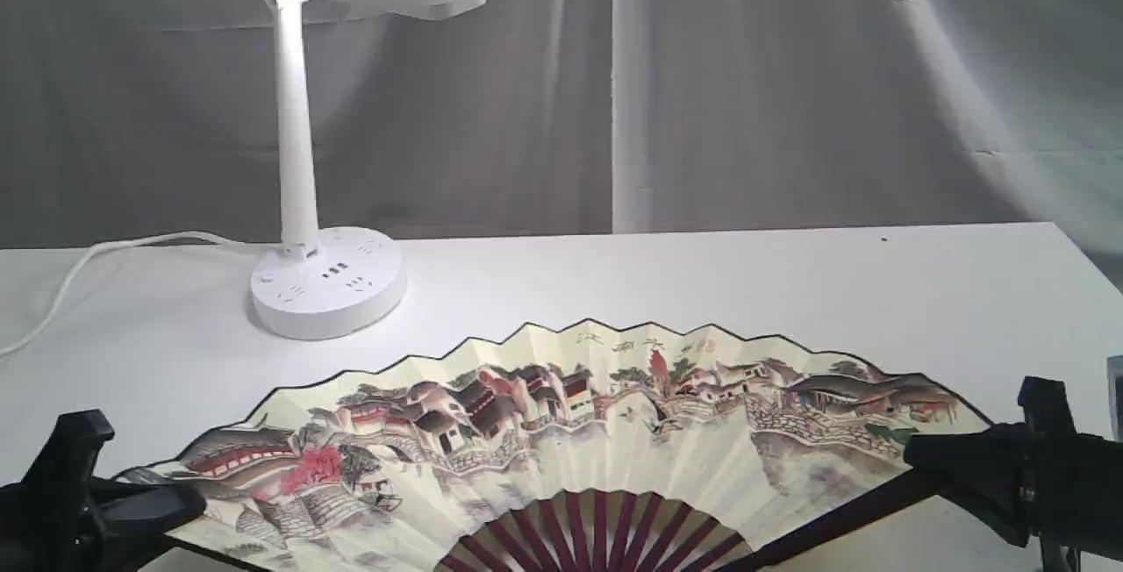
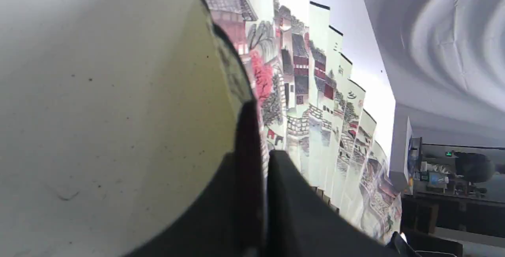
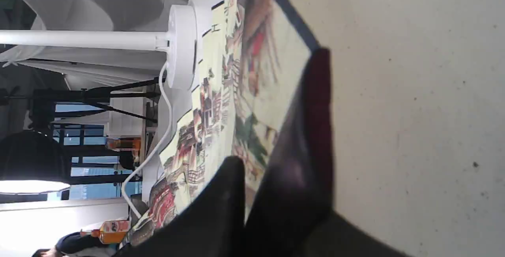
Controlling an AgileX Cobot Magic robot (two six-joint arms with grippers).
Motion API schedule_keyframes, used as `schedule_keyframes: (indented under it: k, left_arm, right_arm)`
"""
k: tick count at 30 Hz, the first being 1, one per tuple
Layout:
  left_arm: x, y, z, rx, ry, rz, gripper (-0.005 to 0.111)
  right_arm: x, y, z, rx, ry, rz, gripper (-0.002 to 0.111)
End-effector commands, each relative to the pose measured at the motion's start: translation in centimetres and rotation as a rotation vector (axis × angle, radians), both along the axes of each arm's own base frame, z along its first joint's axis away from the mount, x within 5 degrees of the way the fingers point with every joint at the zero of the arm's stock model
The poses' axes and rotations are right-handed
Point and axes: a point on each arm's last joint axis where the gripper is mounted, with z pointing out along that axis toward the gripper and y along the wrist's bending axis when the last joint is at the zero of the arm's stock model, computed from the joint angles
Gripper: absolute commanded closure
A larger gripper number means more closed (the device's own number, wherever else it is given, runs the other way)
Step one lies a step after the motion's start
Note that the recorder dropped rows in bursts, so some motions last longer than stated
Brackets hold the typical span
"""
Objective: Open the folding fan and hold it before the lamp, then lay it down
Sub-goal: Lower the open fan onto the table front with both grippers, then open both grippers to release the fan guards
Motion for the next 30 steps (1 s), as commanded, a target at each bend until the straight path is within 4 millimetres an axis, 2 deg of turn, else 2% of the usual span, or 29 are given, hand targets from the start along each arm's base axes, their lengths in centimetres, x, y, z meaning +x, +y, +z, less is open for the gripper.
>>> schedule_keyframes:
  k: [1, 4, 11, 17, 20, 23, 30]
  left_arm:
    - [-0.6, 0.1, -0.7, 0.153, 0.000, -0.096, 0.104]
    - [-0.6, 0.1, -0.7, 0.153, 0.001, -0.090, 0.098]
    - [-0.5, 0.2, -0.6, 0.157, -0.004, -0.088, 0.069]
    - [-0.4, 0.4, -0.8, 0.201, -0.008, -0.086, 0.041]
    - [-0.4, 0.7, -1.1, 0.260, -0.005, -0.094, 0.033]
    - [-0.5, 0.9, -1.1, 0.341, -0.039, -0.136, 0.032]
    - [0.0, 1.3, 0.3, 0.414, -0.154, -0.098, 0.032]
  right_arm:
    - [-0.1, -0.7, -1.8, -0.153, 0.035, -0.015, 0.108]
    - [-0.1, -0.8, -2.0, -0.181, 0.040, -0.015, 0.100]
    - [-0.2, -1.6, -3.0, -0.312, 0.108, -0.038, 0.057]
    - [-0.2, -1.7, -3.1, -0.347, 0.097, -0.027, 0.034]
    - [-0.2, -1.9, -3.2, -0.410, 0.074, -0.005, 0.028]
    - [0.9, -3.0, -2.4, -0.508, 0.049, -0.027, 0.027]
    - [1.5, -5.3, 1.2, -0.811, 0.043, -0.107, 0.027]
